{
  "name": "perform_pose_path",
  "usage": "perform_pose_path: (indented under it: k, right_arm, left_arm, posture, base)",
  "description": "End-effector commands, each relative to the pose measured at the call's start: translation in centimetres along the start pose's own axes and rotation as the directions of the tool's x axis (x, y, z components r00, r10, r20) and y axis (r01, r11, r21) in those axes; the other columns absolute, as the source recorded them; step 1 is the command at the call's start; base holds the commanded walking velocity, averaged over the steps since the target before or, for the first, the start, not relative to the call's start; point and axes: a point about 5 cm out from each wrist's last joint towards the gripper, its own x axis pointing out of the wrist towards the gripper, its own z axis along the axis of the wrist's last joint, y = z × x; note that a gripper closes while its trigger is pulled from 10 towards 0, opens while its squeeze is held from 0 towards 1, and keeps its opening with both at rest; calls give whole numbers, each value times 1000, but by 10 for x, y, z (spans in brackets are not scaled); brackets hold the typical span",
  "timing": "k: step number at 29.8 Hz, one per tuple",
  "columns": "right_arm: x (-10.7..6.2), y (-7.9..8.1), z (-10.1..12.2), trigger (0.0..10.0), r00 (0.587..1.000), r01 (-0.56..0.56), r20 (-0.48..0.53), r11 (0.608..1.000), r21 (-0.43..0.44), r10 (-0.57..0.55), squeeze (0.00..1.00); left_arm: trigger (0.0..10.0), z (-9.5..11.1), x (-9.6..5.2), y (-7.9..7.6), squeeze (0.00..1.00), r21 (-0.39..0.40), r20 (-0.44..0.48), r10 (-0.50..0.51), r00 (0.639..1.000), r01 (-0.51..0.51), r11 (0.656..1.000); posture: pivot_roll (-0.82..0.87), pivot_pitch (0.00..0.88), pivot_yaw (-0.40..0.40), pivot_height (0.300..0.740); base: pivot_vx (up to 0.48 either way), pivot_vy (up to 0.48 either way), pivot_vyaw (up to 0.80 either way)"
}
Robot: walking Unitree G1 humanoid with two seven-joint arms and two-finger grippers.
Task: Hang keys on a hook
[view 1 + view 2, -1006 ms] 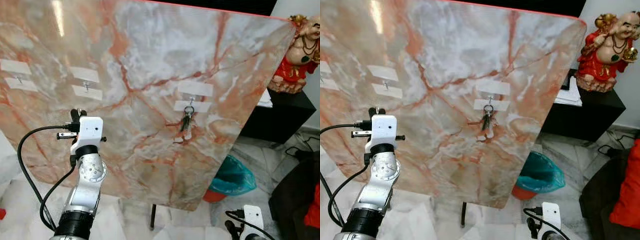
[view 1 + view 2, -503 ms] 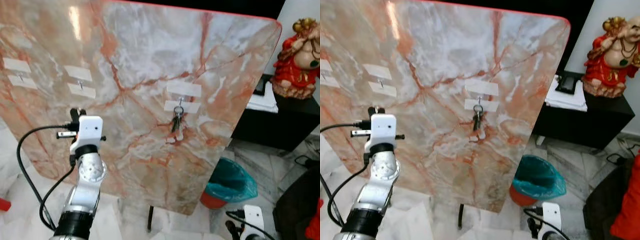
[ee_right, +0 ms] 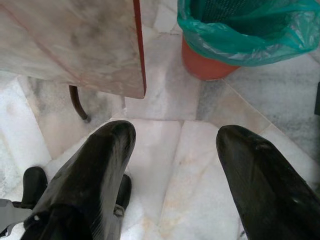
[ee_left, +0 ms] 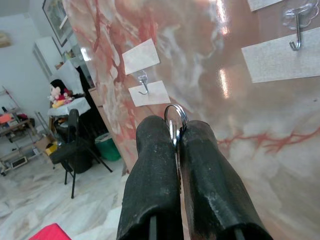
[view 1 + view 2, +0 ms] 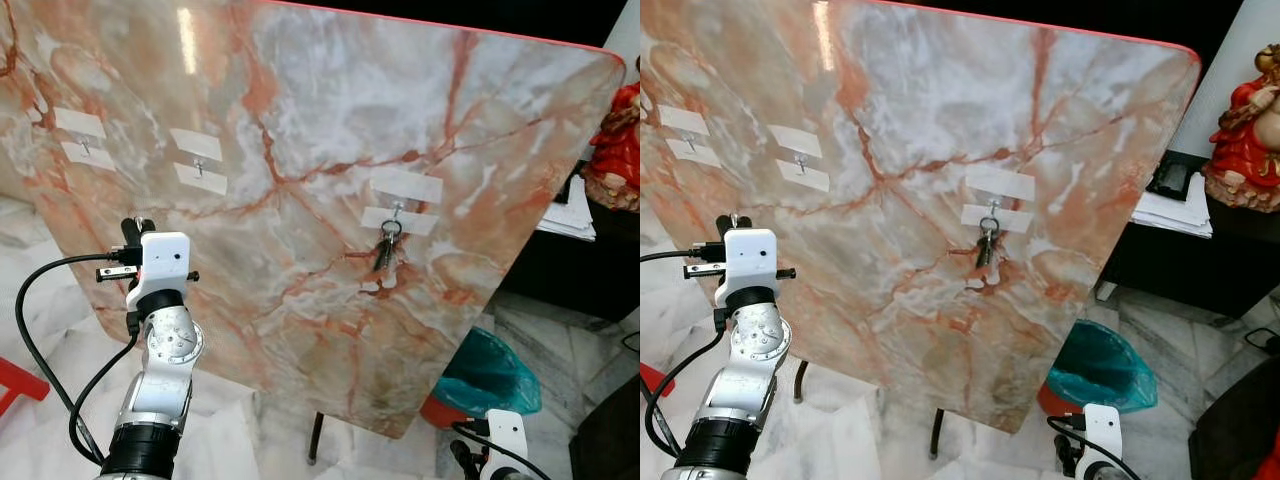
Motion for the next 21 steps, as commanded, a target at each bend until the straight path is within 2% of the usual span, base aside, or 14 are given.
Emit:
perform_pose_path:
  k: [1, 21]
  right_arm:
    - [0, -2, 1, 10000, 1000, 7, 2, 1000, 4, -7, 0]
    - [0, -1, 2, 10000, 1000, 6, 3, 1000, 3, -6, 0]
  left_arm:
    - [10000, 5, 1, 1, 0, -10, 13, 11, 1000, -11, 1000]
    - [10000, 7, 1, -5, 0, -19, 17, -43, 999, 43, 999]
  posture:
    - [22, 3, -105, 740]
    - [21, 15, -101, 740]
  base:
    - [0, 0, 0]
    - [0, 0, 0]
